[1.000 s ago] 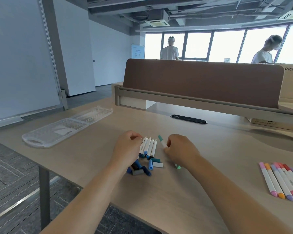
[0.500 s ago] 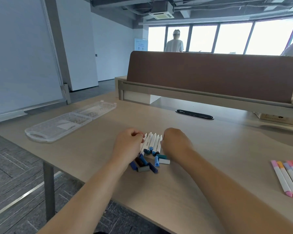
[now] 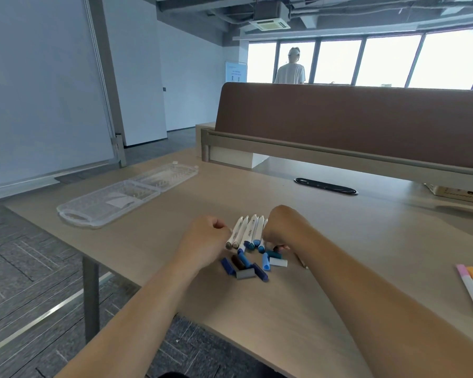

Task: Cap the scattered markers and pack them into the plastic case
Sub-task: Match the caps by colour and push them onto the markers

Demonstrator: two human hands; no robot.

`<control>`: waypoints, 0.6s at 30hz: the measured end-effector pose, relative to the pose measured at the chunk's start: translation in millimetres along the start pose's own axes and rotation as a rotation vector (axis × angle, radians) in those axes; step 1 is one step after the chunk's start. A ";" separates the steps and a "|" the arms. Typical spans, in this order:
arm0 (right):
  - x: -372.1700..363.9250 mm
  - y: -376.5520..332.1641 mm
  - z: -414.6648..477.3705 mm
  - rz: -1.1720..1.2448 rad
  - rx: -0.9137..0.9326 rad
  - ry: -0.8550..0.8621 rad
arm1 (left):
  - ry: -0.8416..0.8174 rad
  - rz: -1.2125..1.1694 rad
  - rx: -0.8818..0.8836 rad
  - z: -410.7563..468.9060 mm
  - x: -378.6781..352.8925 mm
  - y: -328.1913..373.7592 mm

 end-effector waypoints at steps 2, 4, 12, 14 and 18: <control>3.2 6.7 -2.4 0.128 -0.012 0.060 | -0.089 0.106 0.021 -4.5 -4.0 -1.4; 7.5 12.7 -9.1 0.276 -0.009 0.110 | -0.163 0.190 0.038 -9.1 -8.9 -2.4; 1.4 19.5 -36.4 0.619 0.079 -0.001 | -0.223 0.359 0.083 -20.1 -18.3 3.7; 0.7 19.7 -40.2 0.636 0.102 0.003 | -0.221 0.361 0.074 -20.9 -19.5 4.4; -0.6 21.9 -43.0 0.621 0.121 0.021 | -0.206 0.302 0.027 -21.8 -20.4 5.4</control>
Point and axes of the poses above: each hand's wrist, its own z-axis towards the middle knuckle, its own x-axis out of the back of the hand, y = z × x, the point moved 6 cm from there along z, towards the middle knuckle, and after that the axes turned 10 degrees about -z, right-handed, at the moved point
